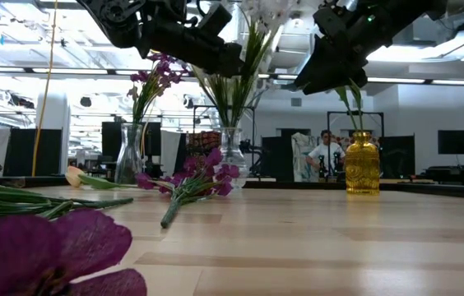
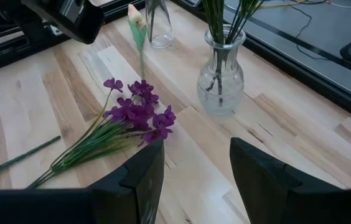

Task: Sort flowers into vase by color
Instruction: Put the left white flowers into the right transparent vase

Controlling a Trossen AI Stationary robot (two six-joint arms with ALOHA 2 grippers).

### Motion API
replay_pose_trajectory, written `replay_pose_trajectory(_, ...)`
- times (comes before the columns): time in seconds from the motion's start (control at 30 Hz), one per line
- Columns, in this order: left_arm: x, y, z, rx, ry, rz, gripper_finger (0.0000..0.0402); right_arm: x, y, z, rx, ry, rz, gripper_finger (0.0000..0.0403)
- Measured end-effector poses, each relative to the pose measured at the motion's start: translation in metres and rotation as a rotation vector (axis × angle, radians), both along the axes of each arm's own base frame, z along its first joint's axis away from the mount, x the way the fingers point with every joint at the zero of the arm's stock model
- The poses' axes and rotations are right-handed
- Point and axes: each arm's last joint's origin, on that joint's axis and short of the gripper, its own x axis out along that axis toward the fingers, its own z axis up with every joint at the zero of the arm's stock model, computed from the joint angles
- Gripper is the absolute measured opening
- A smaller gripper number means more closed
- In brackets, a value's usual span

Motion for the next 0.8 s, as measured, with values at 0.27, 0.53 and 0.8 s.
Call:
replay_pose_trajectory(0.27,-0.0011,0.0007,0.0004,0.001,-0.007,0.096,0.0011,0.0,0.0,0.0,0.0,0.0,0.0,0.0209)
replay_pose_trajectory(0.53,-0.0033,0.0007,0.0018,-0.091,-0.105,0.267,0.0011,0.0,0.0,0.0,0.0,0.0,0.0,0.0209)
replay_pose_trajectory(0.8,-0.0053,0.0021,-0.0009,-0.154,-0.14,0.358,0.0011,0.0,0.0,0.0,0.0,0.0,0.0,0.0209)
